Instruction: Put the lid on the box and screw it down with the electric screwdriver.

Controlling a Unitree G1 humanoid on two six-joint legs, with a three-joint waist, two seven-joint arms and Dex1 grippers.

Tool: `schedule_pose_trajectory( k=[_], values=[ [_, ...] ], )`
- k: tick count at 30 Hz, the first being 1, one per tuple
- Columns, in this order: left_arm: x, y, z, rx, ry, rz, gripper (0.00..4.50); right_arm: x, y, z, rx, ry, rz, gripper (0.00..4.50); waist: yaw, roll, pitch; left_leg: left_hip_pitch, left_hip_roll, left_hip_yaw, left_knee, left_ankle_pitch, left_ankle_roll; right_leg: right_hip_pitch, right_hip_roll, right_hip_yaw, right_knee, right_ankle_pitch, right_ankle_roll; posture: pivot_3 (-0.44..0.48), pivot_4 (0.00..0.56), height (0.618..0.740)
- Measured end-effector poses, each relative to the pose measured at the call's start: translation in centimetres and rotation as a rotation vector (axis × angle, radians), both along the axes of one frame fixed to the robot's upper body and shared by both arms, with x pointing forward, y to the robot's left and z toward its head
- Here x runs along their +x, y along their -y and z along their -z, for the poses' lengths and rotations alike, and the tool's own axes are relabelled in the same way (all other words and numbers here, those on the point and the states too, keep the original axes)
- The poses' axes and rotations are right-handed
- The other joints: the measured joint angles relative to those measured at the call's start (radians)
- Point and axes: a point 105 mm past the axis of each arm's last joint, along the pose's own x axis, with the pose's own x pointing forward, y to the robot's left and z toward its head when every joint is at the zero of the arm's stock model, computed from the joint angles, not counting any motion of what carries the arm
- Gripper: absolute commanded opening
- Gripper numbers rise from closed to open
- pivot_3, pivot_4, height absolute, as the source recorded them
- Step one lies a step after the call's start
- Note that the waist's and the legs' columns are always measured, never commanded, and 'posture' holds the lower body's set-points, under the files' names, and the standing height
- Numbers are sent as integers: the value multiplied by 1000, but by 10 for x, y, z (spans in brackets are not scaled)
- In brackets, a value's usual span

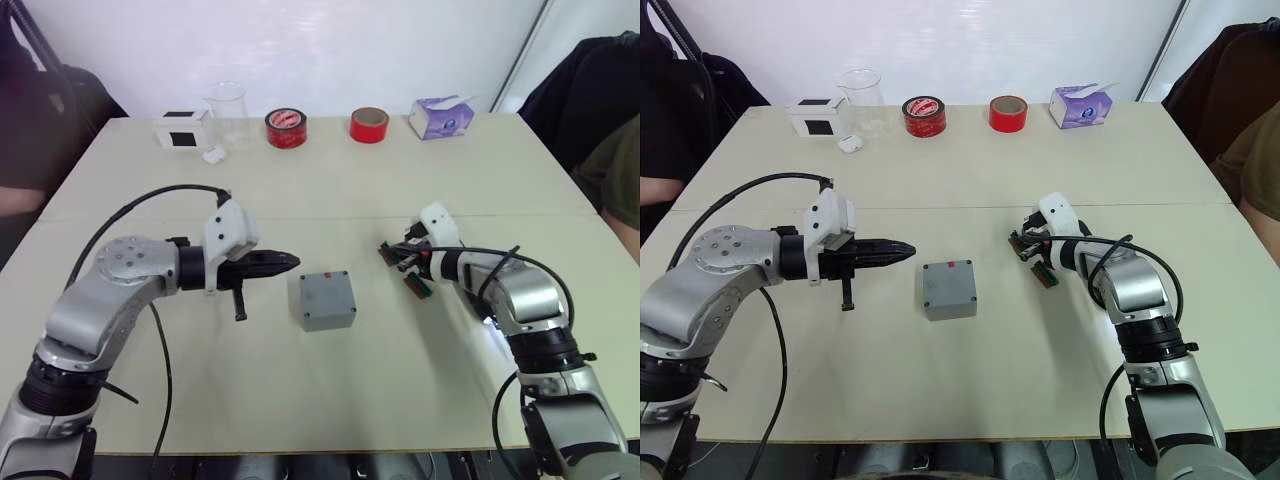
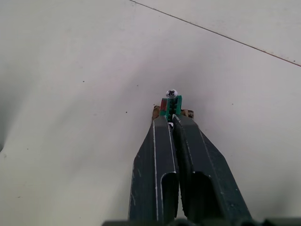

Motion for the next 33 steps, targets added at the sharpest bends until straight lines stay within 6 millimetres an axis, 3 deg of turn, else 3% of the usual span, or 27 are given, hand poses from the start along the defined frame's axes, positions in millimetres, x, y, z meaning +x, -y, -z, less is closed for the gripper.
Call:
schedule_pose_trajectory(
  k=[4,8,13,20,33],
  values=[
    [0,0,1,1,-4,-1,0,-4,-2,-9,16,0,-10,80,0,0,0,0,0,0,0,0,0,0,0,0,0,0,0,0,150,740],
    [-1,-1,2,5,-10,-2,0,-7,-5,-45,53,68,-38,80,0,0,0,0,0,0,0,0,0,0,0,0,0,0,0,0,150,740],
    [-2,-4,4,18,-15,-4,0,-28,-32,-65,91,63,-179,80,0,0,0,0,0,0,0,0,0,0,0,0,0,0,0,0,150,740],
    [0,-12,12,30,-42,-19,0,-56,-67,-60,58,28,-354,80,1,0,0,0,0,0,0,0,0,0,-1,0,0,0,0,0,150,740],
    [1,-13,17,23,-50,-41,0,-65,-73,-40,-1,-26,-397,80,0,0,0,0,0,0,0,0,0,0,-1,0,0,0,0,0,150,740]
  ],
)
